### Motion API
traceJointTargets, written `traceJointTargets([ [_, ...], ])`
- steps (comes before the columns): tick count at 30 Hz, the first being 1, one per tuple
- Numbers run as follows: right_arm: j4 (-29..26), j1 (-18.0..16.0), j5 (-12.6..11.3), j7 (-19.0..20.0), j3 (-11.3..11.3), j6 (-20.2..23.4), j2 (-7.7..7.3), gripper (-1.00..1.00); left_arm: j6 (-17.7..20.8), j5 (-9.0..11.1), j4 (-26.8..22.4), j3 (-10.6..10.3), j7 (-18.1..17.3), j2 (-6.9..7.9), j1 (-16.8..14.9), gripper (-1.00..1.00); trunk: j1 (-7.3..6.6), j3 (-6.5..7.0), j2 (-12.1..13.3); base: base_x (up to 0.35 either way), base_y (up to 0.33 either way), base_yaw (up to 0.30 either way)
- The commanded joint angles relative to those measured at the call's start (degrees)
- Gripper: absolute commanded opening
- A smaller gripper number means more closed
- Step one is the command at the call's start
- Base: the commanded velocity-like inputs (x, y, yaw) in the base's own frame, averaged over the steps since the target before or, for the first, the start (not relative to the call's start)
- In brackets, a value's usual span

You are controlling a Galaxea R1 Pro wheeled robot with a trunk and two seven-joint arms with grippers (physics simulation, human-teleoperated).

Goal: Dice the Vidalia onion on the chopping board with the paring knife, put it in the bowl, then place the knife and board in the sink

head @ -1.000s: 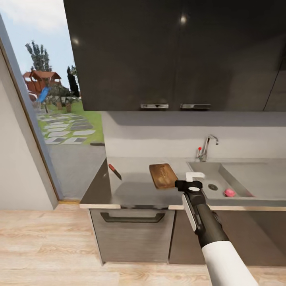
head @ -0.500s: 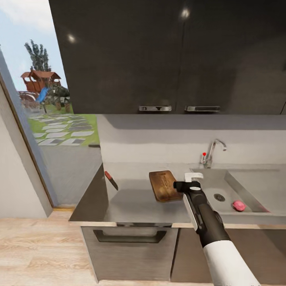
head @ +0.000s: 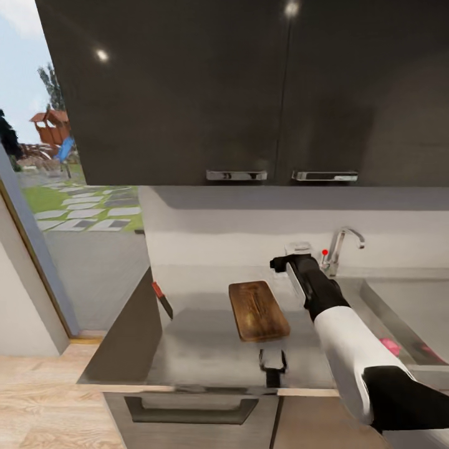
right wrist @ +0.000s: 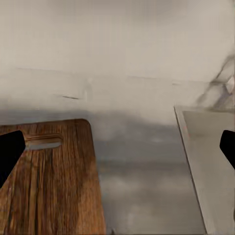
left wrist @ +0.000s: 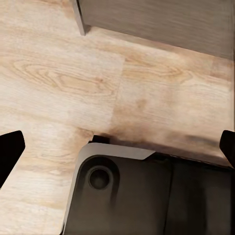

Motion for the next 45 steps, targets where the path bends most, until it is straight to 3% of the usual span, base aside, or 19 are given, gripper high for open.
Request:
traceJointTargets([
  [1,1.5,-1.7,0.5,1.5,0.1,0.4,0.0,1.0,-0.1,0.2,0.0,0.1,0.0,0.01,0.0,1.0,0.05,-0.05,0.0,0.285,-0.096,0.0],
  [2,3.2,-3.7,0.5,3.8,0.1,0.5,0.01,1.0,-0.1,0.2,0.0,0.1,0.0,0.04,0.0,1.0,0.05,-0.05,0.0,0.238,-0.096,0.0],
  [7,5.2,-5.7,0.6,11.8,0.5,0.6,0.01,1.0,-0.1,0.2,0.0,0.1,0.0,0.06,0.0,1.0,0.05,-0.05,0.0,0.121,-0.05,0.0],
  [8,6.5,-6.0,0.6,17.9,1.2,0.5,-0.2,1.0,-0.1,0.2,0.0,0.1,0.0,0.07,0.0,1.0,0.05,-0.05,0.0,0.026,-0.01,0.0],
  [10,7.2,-6.1,0.9,22.1,1.9,0.5,-0.54,1.0,-0.1,0.2,0.0,0.1,0.0,0.07,0.0,1.0,0.05,-0.05,0.0,0.017,-0.007,0.0],
  [13,7.7,-6.2,2.3,27.3,3.5,0.4,-1.57,1.0,-0.1,0.2,0.0,0.1,0.0,0.07,0.0,1.0,0.05,-0.05,0.0,0.007,-0.003,0.0],
  [17,7.9,-6.3,3.8,31.3,4.5,0.2,-2.7,1.0,-0.1,0.2,0.0,0.1,0.0,0.07,0.0,1.0,0.05,-0.05,0.0,0.002,-0.001,0.0],
  [27,11.0,-6.3,4.8,36.6,5.1,-1.4,-4.75,1.0,-0.1,0.2,0.0,0.1,0.0,0.07,0.0,1.0,0.05,-0.05,0.0,0.005,0.0,0.0],
  [32,15.3,-6.3,8.1,37.0,5.1,-5.6,-4.81,1.0,-0.1,0.3,0.0,0.1,0.0,0.14,0.0,1.0,0.05,-0.05,0.0,0.195,0.007,0.0],
  [38,17.8,-6.3,9.0,37.3,5.2,-8.3,-4.72,1.0,-0.1,0.3,0.0,0.1,0.0,0.15,0.0,1.0,0.05,-0.05,0.0,0.292,0.069,0.0],
  [45,20.2,-6.3,9.2,41.0,5.2,-10.7,-4.79,1.0,-0.1,0.3,0.0,0.1,0.0,0.17,0.0,1.0,0.05,-0.05,0.0,0.19,0.048,0.0],
])
